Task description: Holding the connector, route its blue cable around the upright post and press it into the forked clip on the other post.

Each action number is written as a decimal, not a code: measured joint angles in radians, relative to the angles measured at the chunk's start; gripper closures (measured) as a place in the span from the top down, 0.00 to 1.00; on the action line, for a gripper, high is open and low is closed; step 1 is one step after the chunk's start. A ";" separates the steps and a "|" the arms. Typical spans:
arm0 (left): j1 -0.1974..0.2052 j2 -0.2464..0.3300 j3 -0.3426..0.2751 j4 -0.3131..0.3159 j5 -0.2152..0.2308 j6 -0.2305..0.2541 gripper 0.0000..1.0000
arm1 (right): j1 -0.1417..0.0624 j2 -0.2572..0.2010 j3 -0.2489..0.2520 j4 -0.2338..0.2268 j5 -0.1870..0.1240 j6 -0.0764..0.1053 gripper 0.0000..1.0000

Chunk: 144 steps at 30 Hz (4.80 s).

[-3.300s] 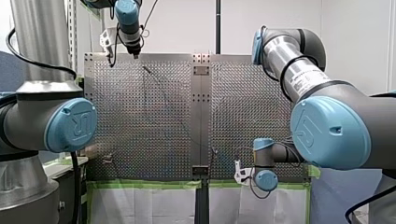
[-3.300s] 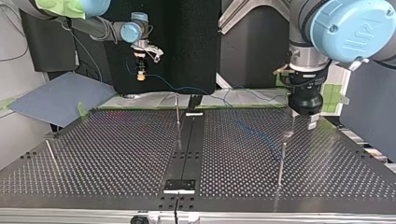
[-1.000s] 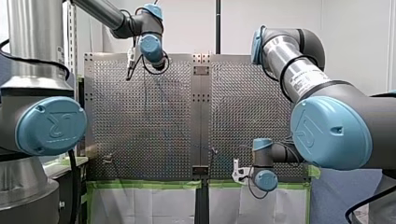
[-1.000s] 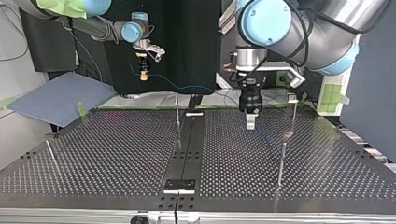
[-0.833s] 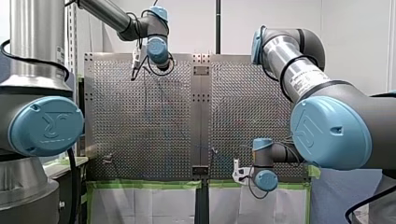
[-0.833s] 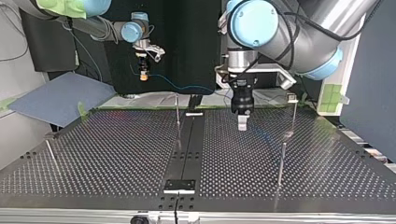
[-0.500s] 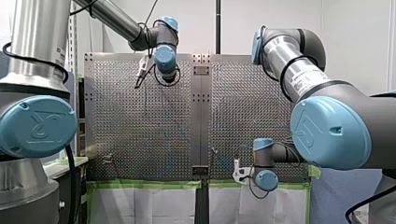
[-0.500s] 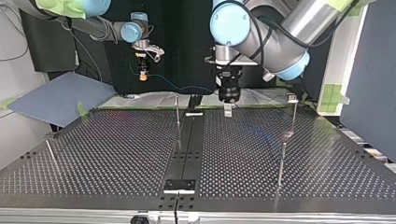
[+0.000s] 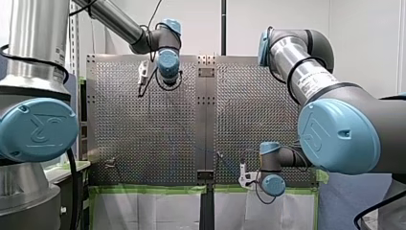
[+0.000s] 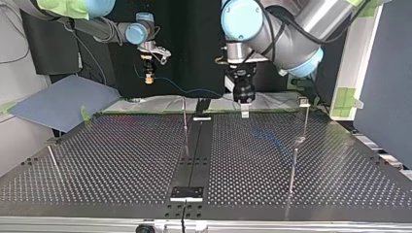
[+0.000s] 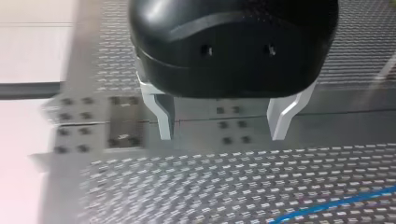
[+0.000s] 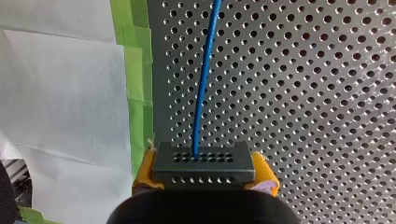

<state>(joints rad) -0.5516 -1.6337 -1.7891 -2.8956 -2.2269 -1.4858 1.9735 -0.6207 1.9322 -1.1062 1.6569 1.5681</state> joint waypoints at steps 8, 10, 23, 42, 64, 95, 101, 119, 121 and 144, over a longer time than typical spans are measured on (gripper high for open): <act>0.060 0.051 0.014 0.011 0.062 -0.064 0.98 | 0.000 0.000 0.000 0.001 0.000 -0.001 0.00; 0.078 0.047 0.014 0.010 0.080 -0.082 0.98 | 0.000 0.000 0.000 0.001 0.000 -0.001 0.00; 0.164 -0.013 0.014 0.007 0.132 -0.102 0.98 | -0.002 0.000 0.000 0.000 0.000 -0.002 0.00; 0.206 -0.019 0.015 0.059 0.196 -0.053 0.98 | -0.002 0.000 -0.006 0.001 0.000 -0.001 0.00; 0.207 -0.165 0.051 0.066 0.158 0.092 0.98 | 0.000 0.000 -0.007 0.001 0.000 0.001 0.00; 0.172 -0.430 0.051 0.113 0.051 0.149 0.98 | 0.005 0.000 -0.018 0.004 -0.005 0.002 0.00; 0.166 -0.489 0.054 0.154 0.061 0.150 0.98 | 0.011 0.000 -0.021 -0.001 -0.024 0.000 0.00; 0.146 -0.640 0.062 0.207 0.112 0.139 0.98 | 0.029 0.000 -0.021 -0.021 -0.124 -0.017 0.00; 0.141 -0.646 0.061 0.206 0.112 0.137 0.98 | 0.030 0.000 -0.021 -0.021 -0.130 -0.018 0.00; 0.054 -0.650 0.061 0.217 0.161 0.040 0.98 | 0.037 0.000 -0.025 -0.017 -0.196 -0.043 0.00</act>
<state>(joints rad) -0.4971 -2.2832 -1.7286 -2.6783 -2.0656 -1.4454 2.0106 -0.6208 1.9076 -1.1229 1.4607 1.5250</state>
